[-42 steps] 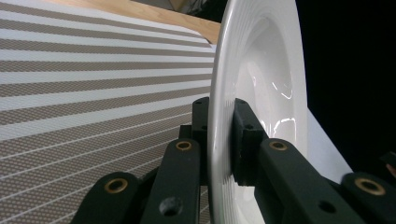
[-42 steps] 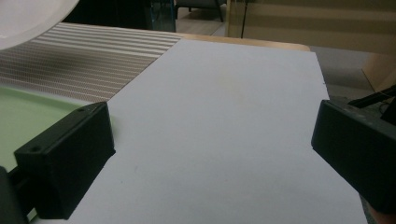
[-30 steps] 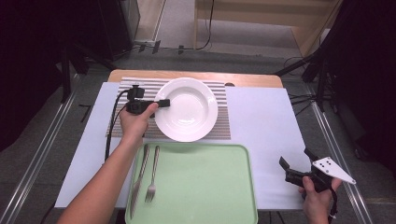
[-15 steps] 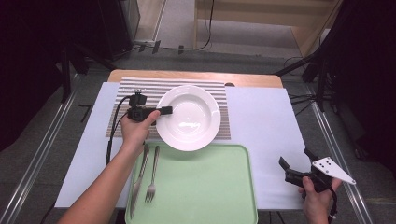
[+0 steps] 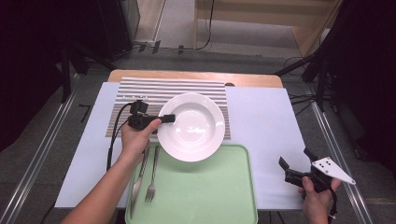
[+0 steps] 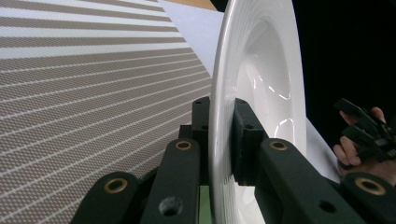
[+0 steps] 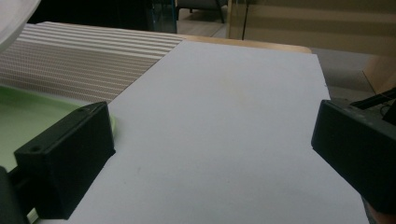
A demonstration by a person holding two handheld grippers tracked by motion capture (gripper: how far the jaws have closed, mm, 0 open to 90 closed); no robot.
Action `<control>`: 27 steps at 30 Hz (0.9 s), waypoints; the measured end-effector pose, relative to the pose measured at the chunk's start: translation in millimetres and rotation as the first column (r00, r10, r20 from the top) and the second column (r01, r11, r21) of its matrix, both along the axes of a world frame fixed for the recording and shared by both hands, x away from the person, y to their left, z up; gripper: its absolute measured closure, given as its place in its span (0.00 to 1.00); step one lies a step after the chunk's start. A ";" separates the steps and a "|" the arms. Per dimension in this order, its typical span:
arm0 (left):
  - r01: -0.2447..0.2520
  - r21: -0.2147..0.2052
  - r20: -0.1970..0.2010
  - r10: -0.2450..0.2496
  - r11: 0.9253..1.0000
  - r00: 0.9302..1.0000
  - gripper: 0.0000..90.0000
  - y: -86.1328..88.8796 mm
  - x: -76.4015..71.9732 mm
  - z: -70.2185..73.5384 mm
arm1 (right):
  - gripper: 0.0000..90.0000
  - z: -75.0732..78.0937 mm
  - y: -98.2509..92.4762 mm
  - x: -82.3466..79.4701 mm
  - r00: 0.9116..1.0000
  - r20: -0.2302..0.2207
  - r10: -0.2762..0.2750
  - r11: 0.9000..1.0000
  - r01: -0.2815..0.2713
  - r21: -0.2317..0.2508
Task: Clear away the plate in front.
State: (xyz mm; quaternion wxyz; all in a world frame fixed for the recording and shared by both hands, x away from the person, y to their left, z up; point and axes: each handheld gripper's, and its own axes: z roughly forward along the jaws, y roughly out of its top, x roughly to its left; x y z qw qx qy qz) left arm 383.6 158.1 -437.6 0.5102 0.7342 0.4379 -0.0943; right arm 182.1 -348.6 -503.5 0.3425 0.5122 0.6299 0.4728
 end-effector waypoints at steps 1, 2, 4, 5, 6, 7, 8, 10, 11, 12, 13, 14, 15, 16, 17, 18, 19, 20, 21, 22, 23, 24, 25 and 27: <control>0.005 -0.002 -0.001 -0.005 1.000 1.000 0.91 -0.4 -2.0 0.1 | 0.00 0.0 0.4 -0.1 1.000 -0.002 -0.001 1.000 0.001 0.002; 0.009 -0.002 -0.001 -0.009 1.000 1.000 0.91 -0.8 -3.9 0.2 | 0.00 0.1 0.6 -0.1 1.000 -0.003 -0.001 1.000 0.001 0.002; 0.020 -0.004 -0.003 -0.020 1.000 1.000 0.91 -1.1 -7.5 -0.2 | 0.00 0.2 1.7 -0.6 1.000 -0.010 -0.003 1.000 0.003 0.011; 0.027 -0.003 -0.001 -0.027 1.000 1.000 0.91 -1.0 -9.2 -0.6 | 0.00 0.1 1.0 0.1 1.000 -0.001 -0.002 1.000 0.002 0.002; 0.030 -0.004 -0.001 -0.030 1.000 1.000 0.91 -1.0 -11.1 -1.0 | 0.00 0.3 1.6 -0.8 1.000 -0.010 -0.004 1.000 0.004 0.011; 0.030 -0.004 -0.001 -0.030 1.000 1.000 0.91 -1.0 -11.1 -1.0 | 0.00 0.4 1.2 -0.9 1.000 -0.006 -0.003 1.000 0.003 0.010; 0.036 -0.008 -0.004 -0.036 0.999 0.999 0.91 -1.2 -15.4 -2.2 | 0.00 0.4 1.2 -1.2 1.000 -0.002 0.000 1.000 0.000 0.013; 0.043 -0.008 -0.008 -0.043 0.999 0.999 0.91 -1.1 -20.4 -4.0 | 0.00 0.6 0.7 -1.4 1.000 0.006 0.002 1.000 -0.002 0.010; 0.043 -0.008 -0.008 -0.043 0.999 0.999 0.90 -1.1 -20.4 -4.0 | 0.00 0.6 0.7 -1.4 1.000 0.006 0.002 1.000 -0.002 0.010; 0.046 -0.009 -0.012 -0.046 0.999 0.999 0.90 -1.3 -23.0 -4.7 | 0.00 0.8 0.8 -1.6 1.000 0.009 0.002 1.000 -0.002 0.011; 0.058 -0.008 -0.012 -0.058 0.998 0.998 0.91 -1.1 -27.3 -6.9 | 0.00 1.0 0.8 -2.3 1.000 0.007 0.004 1.000 -0.004 0.005; 0.061 -0.011 -0.017 -0.062 0.998 0.998 0.91 -1.3 -29.5 -7.9 | 0.00 0.9 0.9 -2.3 1.000 0.007 0.002 1.000 -0.002 0.004; 0.066 -0.011 -0.018 -0.066 0.998 0.998 0.91 -1.4 -31.5 -9.1 | 0.00 0.9 1.0 -2.4 1.000 0.004 0.001 1.000 -0.001 0.007; 0.068 -0.017 -0.021 -0.068 0.998 0.997 0.91 -1.4 -33.7 -10.3 | 0.00 0.9 0.9 -2.3 1.000 0.008 0.003 1.000 -0.003 0.006; 0.077 -0.018 -0.024 -0.077 0.997 0.997 0.91 -1.1 -35.3 -11.5 | 0.00 1.1 1.3 -2.6 1.000 0.008 0.001 1.000 -0.001 0.008; 0.075 -0.023 -0.027 -0.076 0.997 0.997 0.91 -1.4 -37.5 -12.5 | 0.00 1.2 1.6 -2.7 1.000 0.007 0.001 1.000 -0.001 0.009; 0.075 -0.023 -0.027 -0.076 0.997 0.997 0.91 -1.4 -37.5 -12.5 | 0.00 1.2 1.6 -2.7 1.000 0.007 0.001 1.000 -0.001 0.009; 0.080 -0.019 -0.028 -0.081 0.997 0.996 0.91 -1.0 -39.2 -13.3 | 0.00 1.0 1.4 -2.0 1.000 0.014 0.001 1.000 -0.001 0.003; 0.086 -0.018 -0.026 -0.086 0.996 0.996 0.91 -1.1 -40.9 -14.0 | 0.00 0.8 1.4 -1.9 1.000 0.015 0.001 1.000 -0.001 0.000; 0.087 -0.019 -0.026 -0.087 0.996 0.996 0.91 -1.6 -42.8 -14.6 | 0.00 0.8 1.6 -1.9 1.000 0.014 0.002 1.000 -0.002 0.002; 0.099 -0.005 -0.024 -0.099 0.995 0.995 0.91 -1.4 -45.8 -16.0 | 0.00 0.7 1.7 -1.9 1.000 0.014 0.002 1.000 -0.002 0.000; 0.099 -0.005 -0.024 -0.099 0.995 0.995 0.91 -1.4 -45.8 -16.0 | 0.00 0.9 2.5 -2.6 1.000 0.006 0.000 1.000 0.000 0.009; 0.104 -0.001 -0.035 -0.104 0.995 0.994 0.90 -1.3 -49.1 -17.5 | 0.00 1.1 2.7 -2.7 1.000 0.008 0.001 1.000 -0.001 0.009; 0.108 -0.002 -0.035 -0.108 0.994 0.994 0.90 -1.3 -50.5 -18.6 | 0.00 1.2 2.7 -2.8 1.000 0.007 0.001 1.000 -0.001 0.009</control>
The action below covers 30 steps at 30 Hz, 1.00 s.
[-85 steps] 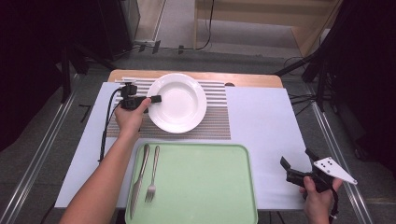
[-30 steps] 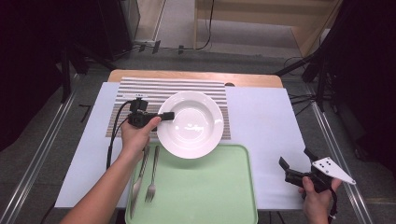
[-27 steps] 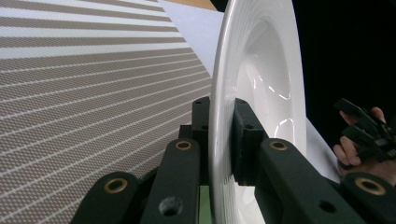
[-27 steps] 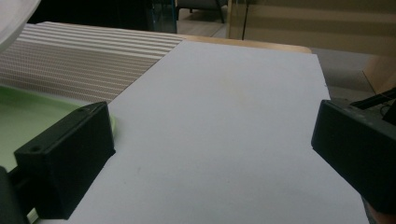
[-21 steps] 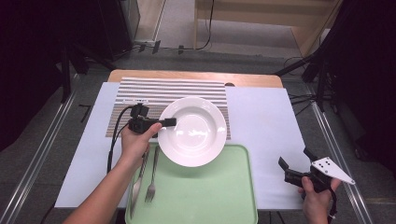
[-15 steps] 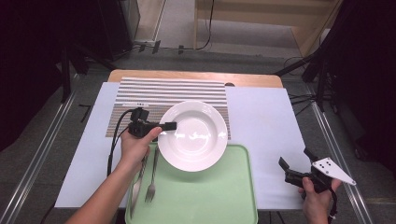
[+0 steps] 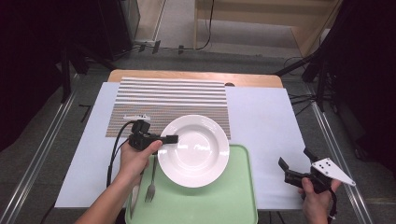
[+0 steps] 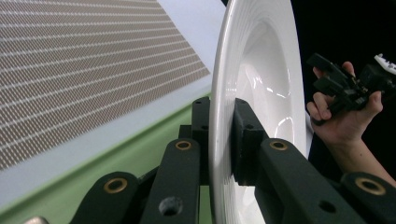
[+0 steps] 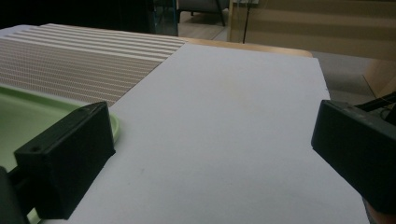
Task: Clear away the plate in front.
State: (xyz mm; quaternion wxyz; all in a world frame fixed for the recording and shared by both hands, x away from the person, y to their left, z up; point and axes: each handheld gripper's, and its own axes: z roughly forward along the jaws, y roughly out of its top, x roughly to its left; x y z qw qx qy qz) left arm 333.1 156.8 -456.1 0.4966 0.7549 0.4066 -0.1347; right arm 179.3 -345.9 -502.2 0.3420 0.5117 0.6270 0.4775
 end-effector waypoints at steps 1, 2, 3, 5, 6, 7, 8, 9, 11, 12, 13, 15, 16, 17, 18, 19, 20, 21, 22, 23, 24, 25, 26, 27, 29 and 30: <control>0.006 -0.001 -0.004 -0.006 1.000 1.000 0.90 0.4 -1.7 -0.9 | 0.00 -0.2 -0.2 0.1 1.000 0.000 -0.001 1.000 0.001 -0.002; 0.009 -0.002 -0.008 -0.009 1.000 1.000 0.90 0.6 -3.9 -1.7 | 0.00 -0.2 -0.2 0.1 1.000 0.000 -0.001 1.000 0.001 -0.002; 0.010 -0.005 -0.008 -0.010 1.000 1.000 0.90 0.6 -5.8 -2.5 | 0.00 -0.4 -0.3 0.3 1.000 -0.002 -0.002 1.000 0.002 -0.003; 0.022 -0.010 -0.013 -0.022 1.000 1.000 0.90 0.4 -11.9 -4.6 | 0.00 -0.5 -0.8 0.9 1.000 0.006 -0.001 1.000 0.001 -0.012; 0.022 -0.010 -0.013 -0.022 1.000 1.000 0.90 0.4 -11.9 -4.6 | 0.00 -0.5 -0.8 0.9 1.000 0.006 -0.001 1.000 0.001 -0.012; 0.030 -0.011 -0.019 -0.030 0.999 0.999 0.90 -0.3 -16.1 -6.4 | 0.00 -0.4 -0.2 0.7 1.000 0.002 0.001 1.000 -0.001 -0.008; 0.036 -0.008 -0.020 -0.036 0.999 0.999 0.90 -0.7 -17.9 -7.5 | 0.00 -0.3 0.2 0.4 1.000 -0.001 0.001 1.000 -0.001 -0.004; 0.038 -0.006 -0.015 -0.038 0.999 0.999 0.91 -1.7 -20.1 -8.7 | 0.00 -0.3 0.3 0.5 1.000 -0.001 0.001 1.000 -0.001 -0.004; 0.046 0.005 -0.016 -0.046 0.999 0.999 0.90 -2.4 -23.8 -11.1 | 0.00 -0.2 0.0 0.9 1.000 0.004 0.002 1.000 -0.002 -0.011; 0.050 0.005 -0.020 -0.050 0.999 0.999 0.90 -2.4 -25.5 -12.6 | 0.00 -0.2 0.1 0.8 1.000 0.003 0.003 1.000 -0.003 -0.010; 0.049 0.009 -0.021 -0.049 0.999 0.999 0.90 -2.4 -27.1 -14.4 | 0.00 -0.2 0.2 0.8 1.000 0.004 0.002 1.000 -0.002 -0.012; 0.053 0.007 -0.031 -0.053 0.999 0.998 0.90 -1.7 -29.3 -18.0 | 0.00 -0.1 0.2 0.7 1.000 0.003 0.003 1.000 -0.003 -0.011; 0.053 0.007 -0.031 -0.053 0.999 0.998 0.90 -1.7 -29.3 -18.0 | 0.00 -0.1 0.2 0.7 1.000 0.003 0.003 1.000 -0.003 -0.011; 0.055 0.004 -0.046 -0.055 0.998 0.997 0.90 -0.7 -32.3 -20.7 | 0.00 -0.1 0.3 0.6 1.000 0.004 0.002 1.000 -0.002 -0.012; 0.055 0.004 -0.046 -0.055 0.998 0.997 0.90 -0.7 -32.3 -20.7 | 0.00 -0.1 0.3 0.6 1.000 0.004 0.002 1.000 -0.002 -0.012; 0.057 0.006 -0.050 -0.057 0.998 0.997 0.90 -0.3 -35.3 -22.7 | 0.00 -0.1 0.5 0.6 1.000 0.003 0.002 1.000 -0.002 -0.012; 0.058 0.007 -0.051 -0.057 0.998 0.997 0.90 -0.3 -36.7 -23.2 | 0.00 0.0 1.2 0.2 1.000 -0.003 0.002 1.000 -0.002 -0.004; 0.066 0.008 -0.052 -0.065 0.998 0.997 0.90 0.2 -37.5 -23.7 | 0.00 -0.1 1.4 0.3 1.000 -0.004 0.001 1.000 -0.001 -0.004; 0.067 0.013 -0.053 -0.066 0.998 0.996 0.90 0.5 -38.8 -23.8 | 0.00 -0.4 0.9 0.8 1.000 0.000 0.004 1.000 -0.004 -0.014; 0.068 0.011 -0.053 -0.067 0.998 0.996 0.90 0.4 -40.2 -24.1 | 0.00 -0.4 0.8 1.1 1.000 0.002 0.004 1.000 -0.004 -0.017; 0.068 0.011 -0.053 -0.067 0.998 0.996 0.90 0.4 -40.2 -24.1 | 0.00 -0.4 1.1 0.9 1.000 -0.001 0.004 1.000 -0.004 -0.015; 0.069 0.015 -0.060 -0.068 0.997 0.996 0.90 1.2 -42.5 -25.2 | 0.00 -0.2 1.2 0.9 1.000 -0.002 0.003 1.000 -0.003 -0.018; 0.075 0.018 -0.057 -0.074 0.997 0.996 0.90 1.7 -43.1 -26.2 | 0.00 -0.1 2.0 0.4 1.000 -0.009 0.003 1.000 -0.003 -0.009; 0.076 0.018 -0.065 -0.075 0.997 0.995 0.90 1.9 -44.3 -26.6 | 0.00 -0.2 1.9 0.5 1.000 -0.009 0.004 1.000 -0.004 -0.009; 0.079 0.022 -0.069 -0.077 0.997 0.995 0.90 1.7 -46.2 -27.8 | 0.00 -0.3 1.3 1.0 1.000 -0.002 0.003 1.000 -0.003 -0.016; 0.083 0.028 -0.067 -0.081 0.996 0.994 0.90 1.4 -46.9 -28.2 | 0.00 -0.4 1.3 1.0 1.000 -0.002 0.003 1.000 -0.004 -0.015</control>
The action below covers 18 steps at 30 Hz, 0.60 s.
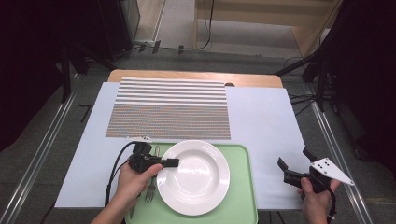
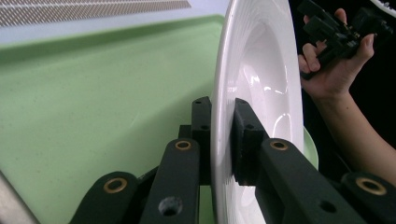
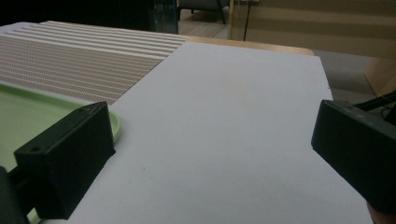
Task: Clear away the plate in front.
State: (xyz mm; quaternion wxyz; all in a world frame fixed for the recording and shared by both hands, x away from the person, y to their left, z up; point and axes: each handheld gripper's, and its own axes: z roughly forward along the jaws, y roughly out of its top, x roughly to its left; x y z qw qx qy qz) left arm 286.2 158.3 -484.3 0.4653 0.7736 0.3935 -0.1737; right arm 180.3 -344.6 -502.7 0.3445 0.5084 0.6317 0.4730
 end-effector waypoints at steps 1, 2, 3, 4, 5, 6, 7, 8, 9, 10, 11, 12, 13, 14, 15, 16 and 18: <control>0.004 0.003 -0.006 -0.004 1.000 1.000 0.90 -0.6 -1.1 -0.2 | 0.00 -0.1 0.1 0.1 1.000 0.000 -0.001 1.000 0.001 0.002; 0.009 0.009 -0.013 -0.009 1.000 1.000 0.90 -1.2 -2.1 -0.4 | 0.00 -0.2 0.1 0.2 1.000 0.000 -0.002 1.000 0.002 0.003; 0.018 0.015 -0.010 -0.018 1.000 1.000 0.90 -1.7 -2.5 -0.8 | 0.00 -0.1 0.9 -0.3 1.000 -0.010 -0.003 1.000 0.003 0.013; 0.023 0.017 -0.020 -0.023 1.000 1.000 0.90 -2.6 -3.1 -1.4 | 0.00 -0.1 0.8 0.0 1.000 -0.010 -0.001 1.000 0.001 0.016; 0.029 0.021 -0.027 -0.029 0.999 0.999 0.90 -3.2 -3.4 -2.2 | 0.00 0.0 0.7 0.0 1.000 -0.010 0.000 1.000 0.001 0.018; 0.037 0.031 -0.027 -0.036 0.999 0.999 0.90 -3.3 -2.9 -3.2 | 0.00 0.2 0.4 0.1 1.000 -0.006 0.001 1.000 -0.001 0.014; 0.036 0.024 -0.040 -0.035 0.999 0.999 0.90 -3.7 -2.7 -4.3 | 0.00 0.4 0.7 -0.2 1.000 -0.008 0.000 1.000 0.000 0.018; 0.041 0.020 -0.050 -0.040 0.999 0.998 0.90 -3.9 -2.1 -5.2 | 0.00 0.6 0.6 -0.4 1.000 -0.009 0.000 1.000 0.001 0.017; 0.045 0.021 -0.056 -0.044 0.999 0.997 0.90 -4.3 -2.0 -5.8 | 0.00 0.6 0.7 -0.4 1.000 -0.009 -0.001 1.000 0.001 0.019; 0.048 0.025 -0.059 -0.047 0.999 0.997 0.90 -4.9 -2.2 -6.0 | 0.00 0.6 0.7 -0.5 1.000 -0.008 -0.001 1.000 0.001 0.019; 0.052 0.038 -0.060 -0.050 0.998 0.997 0.90 -5.8 -2.1 -5.7 | 0.00 0.6 0.7 -0.6 1.000 -0.008 -0.002 1.000 0.002 0.018; 0.052 0.038 -0.060 -0.050 0.998 0.997 0.91 -5.8 -2.1 -5.7 | 0.00 0.6 0.7 -0.6 1.000 -0.008 -0.002 1.000 0.002 0.018; 0.053 0.061 -0.071 -0.049 0.997 0.996 0.91 -6.9 -0.4 -5.9 | 0.00 0.3 0.0 0.1 1.000 -0.002 -0.004 1.000 0.004 0.005; 0.053 0.061 -0.071 -0.049 0.997 0.996 0.90 -6.9 -0.4 -5.9 | 0.00 0.3 0.0 0.1 1.000 -0.002 -0.004 1.000 0.004 0.005; 0.058 0.091 -0.060 -0.052 0.994 0.997 0.89 -8.4 1.0 -5.8 | 0.00 0.1 0.6 -0.1 1.000 -0.010 -0.005 1.000 0.006 0.013; 0.058 0.091 -0.060 -0.052 0.994 0.997 0.88 -8.4 1.0 -5.8 | 0.00 0.1 0.6 -0.1 1.000 -0.010 -0.005 1.000 0.006 0.013; 0.043 0.155 -0.036 -0.038 0.987 0.999 0.83 -10.5 1.9 -7.0 | 0.00 0.3 0.9 -0.2 1.000 -0.012 -0.007 1.000 0.008 0.014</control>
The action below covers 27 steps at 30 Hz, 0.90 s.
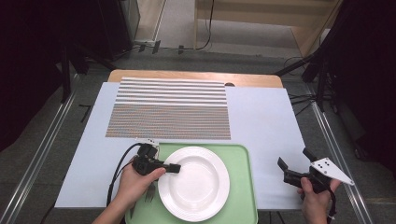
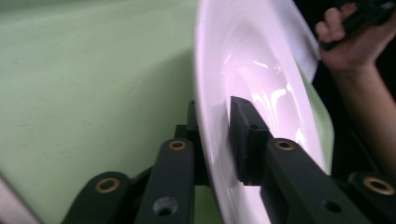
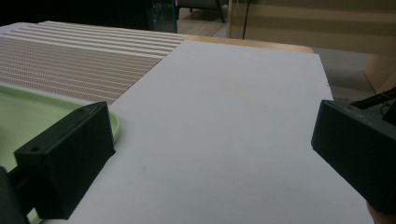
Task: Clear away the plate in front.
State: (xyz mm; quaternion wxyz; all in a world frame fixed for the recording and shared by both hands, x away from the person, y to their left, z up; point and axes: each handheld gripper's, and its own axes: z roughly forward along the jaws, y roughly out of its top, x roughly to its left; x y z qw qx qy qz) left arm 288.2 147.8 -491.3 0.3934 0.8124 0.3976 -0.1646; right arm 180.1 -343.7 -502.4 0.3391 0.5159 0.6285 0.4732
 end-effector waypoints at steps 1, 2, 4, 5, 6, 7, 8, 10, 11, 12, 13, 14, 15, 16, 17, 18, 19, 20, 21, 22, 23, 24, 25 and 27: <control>-0.002 0.020 0.009 0.002 1.000 1.000 0.82 -0.6 -0.4 -1.6 | 0.00 0.1 0.2 -0.2 1.000 -0.003 -0.002 1.000 0.002 0.000; -0.002 0.020 0.009 0.002 1.000 1.000 0.82 -0.6 -0.4 -1.6 | 0.00 0.1 0.2 -0.2 1.000 -0.003 -0.002 1.000 0.002 0.000; 0.003 0.030 0.014 -0.003 1.000 1.000 0.82 -0.1 -0.6 -4.4 | 0.00 0.1 0.2 -0.1 1.000 -0.005 -0.003 1.000 0.003 -0.001; 0.005 0.078 0.033 -0.008 0.997 0.999 0.80 -1.5 -1.0 -4.6 | 0.00 -0.3 -0.5 0.6 1.000 0.001 -0.001 1.000 0.001 -0.007; 0.005 0.078 0.033 -0.008 0.997 0.999 0.77 -1.5 -1.0 -4.6 | 0.00 -0.3 -0.5 0.6 1.000 0.001 -0.001 1.000 0.001 -0.007; 0.012 0.076 0.031 -0.015 0.997 0.999 0.78 -0.8 -0.9 -5.7 | 0.00 -0.4 -0.2 0.4 1.000 -0.005 -0.003 1.000 0.003 -0.001; 0.012 0.076 0.031 -0.015 0.997 0.999 0.79 -0.8 -0.9 -5.7 | 0.00 -0.4 -0.2 0.4 1.000 -0.005 -0.003 1.000 0.003 -0.001; 0.014 0.082 0.043 -0.017 0.997 0.999 0.77 -0.9 -1.6 -5.8 | 0.00 -0.4 0.0 0.3 1.000 -0.007 -0.004 1.000 0.004 0.000; 0.015 0.084 0.045 -0.018 0.996 0.999 0.77 -0.9 -2.0 -5.6 | 0.00 -0.4 0.1 0.4 1.000 -0.008 -0.004 1.000 0.004 -0.001; 0.018 0.085 0.048 -0.022 0.996 0.999 0.77 -0.5 -2.0 -5.5 | 0.00 -0.4 0.1 0.4 1.000 -0.008 -0.004 1.000 0.004 -0.001; 0.021 0.094 0.053 -0.026 0.995 0.998 0.76 -0.4 -1.8 -5.6 | 0.00 -0.5 0.2 0.5 1.000 -0.010 -0.005 1.000 0.005 0.000; 0.021 0.094 0.053 -0.026 0.995 0.998 0.75 -0.4 -1.8 -5.6 | 0.00 -0.5 0.2 0.5 1.000 -0.010 -0.005 1.000 0.005 0.000; 0.012 0.120 0.086 -0.023 0.993 0.996 0.72 -1.6 -3.3 -5.0 | 0.00 -0.4 0.1 0.3 1.000 -0.009 -0.004 1.000 0.004 -0.002; 0.012 0.120 0.086 -0.023 0.993 0.996 0.71 -1.6 -3.3 -5.0 | 0.00 -0.4 0.1 0.3 1.000 -0.009 -0.004 1.000 0.004 -0.002; 0.011 0.135 0.117 -0.027 0.991 0.993 0.70 -2.6 -5.3 -4.0 | 0.00 -0.3 -0.1 0.6 1.000 -0.003 -0.004 1.000 0.004 -0.009; 0.011 0.135 0.117 -0.027 0.991 0.993 0.68 -2.6 -5.3 -4.0 | 0.00 -0.3 -0.1 0.6 1.000 -0.003 -0.004 1.000 0.004 -0.009; -0.010 0.148 0.148 -0.012 0.989 0.989 0.65 -2.5 -7.0 -2.4 | 0.00 -0.5 0.2 0.3 1.000 -0.008 -0.004 1.000 0.004 -0.003; -0.010 0.144 0.152 -0.012 0.989 0.988 0.61 -1.3 -6.9 -1.8 | 0.00 -0.6 0.3 0.4 1.000 -0.009 -0.006 1.000 0.006 -0.001; 0.003 0.124 0.152 -0.022 0.992 0.988 0.59 0.4 -6.4 -1.3 | 0.00 -0.6 0.4 0.4 1.000 -0.010 -0.007 1.000 0.007 -0.001; 0.011 0.118 0.155 -0.030 0.993 0.988 0.56 1.7 -6.4 -0.9 | 0.00 -0.7 0.3 0.5 1.000 -0.011 -0.005 1.000 0.005 -0.005; 0.016 0.110 0.159 -0.033 0.994 0.987 0.55 2.6 -6.9 -0.9 | 0.00 -0.7 0.4 0.5 1.000 -0.010 -0.004 1.000 0.004 -0.004; 0.023 0.100 0.165 -0.039 0.995 0.986 0.54 3.3 -7.5 -1.4 | 0.00 -0.8 0.5 0.5 1.000 -0.009 -0.005 1.000 0.005 -0.004; 0.019 0.095 0.174 -0.036 0.995 0.984 0.51 2.8 -9.3 -1.3 | 0.00 -0.9 0.4 0.6 1.000 -0.010 -0.005 1.000 0.005 -0.007; 0.020 0.090 0.202 -0.038 0.996 0.979 0.42 1.9 -12.6 0.7 | 0.00 -0.9 0.4 0.6 1.000 -0.015 -0.006 1.000 0.006 -0.002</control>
